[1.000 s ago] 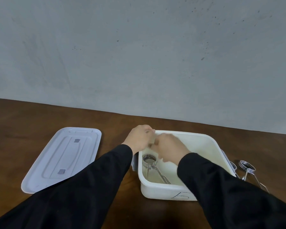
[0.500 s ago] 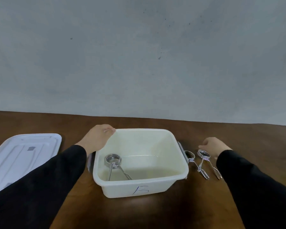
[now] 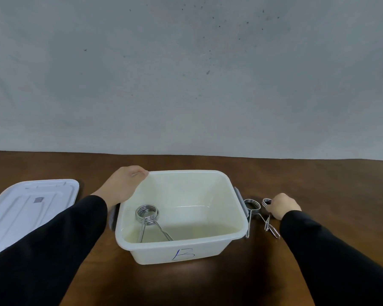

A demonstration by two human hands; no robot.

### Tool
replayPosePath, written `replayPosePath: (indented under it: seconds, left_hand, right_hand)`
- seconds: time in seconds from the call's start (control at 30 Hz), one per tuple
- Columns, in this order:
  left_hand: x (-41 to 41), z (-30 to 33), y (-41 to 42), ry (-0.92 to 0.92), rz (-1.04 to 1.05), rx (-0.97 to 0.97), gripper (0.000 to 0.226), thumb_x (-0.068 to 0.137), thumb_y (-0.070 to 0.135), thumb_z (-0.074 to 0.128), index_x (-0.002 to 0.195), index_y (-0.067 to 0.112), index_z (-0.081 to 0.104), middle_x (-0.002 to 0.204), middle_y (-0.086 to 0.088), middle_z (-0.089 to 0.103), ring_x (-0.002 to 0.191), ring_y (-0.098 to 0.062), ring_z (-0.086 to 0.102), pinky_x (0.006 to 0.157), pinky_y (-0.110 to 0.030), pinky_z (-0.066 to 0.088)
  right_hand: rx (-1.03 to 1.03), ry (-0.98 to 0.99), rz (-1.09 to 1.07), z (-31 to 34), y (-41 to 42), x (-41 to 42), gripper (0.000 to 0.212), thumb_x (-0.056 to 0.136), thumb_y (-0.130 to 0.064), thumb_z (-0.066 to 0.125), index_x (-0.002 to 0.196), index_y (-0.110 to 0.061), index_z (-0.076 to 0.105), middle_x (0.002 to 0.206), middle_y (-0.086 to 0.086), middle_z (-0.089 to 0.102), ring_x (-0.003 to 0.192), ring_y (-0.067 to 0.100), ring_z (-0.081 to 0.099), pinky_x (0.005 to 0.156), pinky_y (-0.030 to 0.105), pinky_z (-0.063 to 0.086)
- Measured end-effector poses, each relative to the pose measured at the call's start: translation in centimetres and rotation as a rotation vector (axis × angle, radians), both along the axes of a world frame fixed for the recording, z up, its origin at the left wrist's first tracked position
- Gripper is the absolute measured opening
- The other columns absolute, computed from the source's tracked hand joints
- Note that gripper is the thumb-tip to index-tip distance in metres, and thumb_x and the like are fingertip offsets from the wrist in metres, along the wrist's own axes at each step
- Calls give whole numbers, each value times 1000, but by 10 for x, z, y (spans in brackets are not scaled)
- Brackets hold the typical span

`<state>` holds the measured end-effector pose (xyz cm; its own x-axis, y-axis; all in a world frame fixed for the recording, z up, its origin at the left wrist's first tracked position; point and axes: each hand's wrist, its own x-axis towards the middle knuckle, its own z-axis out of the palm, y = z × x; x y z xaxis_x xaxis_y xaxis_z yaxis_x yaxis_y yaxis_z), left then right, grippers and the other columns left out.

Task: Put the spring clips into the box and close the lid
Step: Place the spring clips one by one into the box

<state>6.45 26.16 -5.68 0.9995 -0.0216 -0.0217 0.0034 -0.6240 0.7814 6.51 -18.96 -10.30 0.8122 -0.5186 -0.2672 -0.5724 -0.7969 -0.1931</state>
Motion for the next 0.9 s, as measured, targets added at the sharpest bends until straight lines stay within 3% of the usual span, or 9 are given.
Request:
replayPosePath:
  seconds: [0.13, 0.27, 0.4, 0.5, 0.63, 0.73, 0.9]
  left_hand:
    - [-3, 0, -1, 16, -2, -20, 28, 100, 37, 50, 105, 20, 71, 98, 1, 72, 84, -13, 61, 66, -28, 42]
    - [-3, 2, -2, 13, 10, -18, 26, 99, 36, 50, 100, 21, 71, 85, 5, 68, 72, -14, 56, 59, -27, 39]
    - [-1, 3, -2, 22, 8, -12, 27, 100, 36, 49, 103, 20, 71, 87, 8, 66, 75, -9, 56, 60, -25, 39]
    - [-3, 3, 0, 23, -2, -21, 29, 100, 36, 48, 107, 18, 71, 99, 5, 69, 89, -12, 61, 68, -24, 43]
    - [-3, 2, 2, 30, -14, -53, 32, 99, 38, 49, 109, 18, 71, 107, 0, 71, 102, -20, 63, 75, -28, 45]
    - [-2, 2, 2, 14, -26, -61, 32, 99, 36, 50, 108, 15, 72, 107, -2, 72, 102, -21, 64, 79, -31, 45]
    - [-2, 1, 1, 3, -25, -59, 33, 100, 34, 49, 109, 13, 72, 107, -2, 72, 103, -22, 63, 82, -31, 45]
  right_hand:
    - [8, -174, 67, 44, 6, 5, 38, 92, -46, 62, 81, -10, 71, 73, 8, 71, 71, 26, 69, 74, 37, 59]
    - [63, -436, 294, 143, 57, 5, 13, 85, -30, 68, 79, -19, 73, 73, 3, 67, 70, 25, 61, 63, 31, 44]
    - [166, -362, 589, 205, 148, -23, 21, 80, -36, 73, 69, -17, 74, 58, 0, 66, 54, 18, 58, 59, 30, 47]
    - [88, -143, 718, 187, 199, -31, 27, 79, -37, 69, 69, -12, 72, 57, 3, 68, 52, 18, 63, 55, 26, 46]
    - [-77, 53, 742, 115, 220, -18, 27, 76, -33, 60, 57, -15, 52, 47, -2, 53, 48, 21, 52, 49, 23, 36]
    - [-224, 104, 741, 77, 218, -11, 33, 82, -39, 55, 59, -17, 48, 52, -4, 50, 51, 18, 49, 55, 27, 37]
    - [-231, 151, 682, 45, 220, -3, 31, 87, -39, 60, 69, -17, 50, 68, -3, 52, 74, 24, 56, 72, 30, 43]
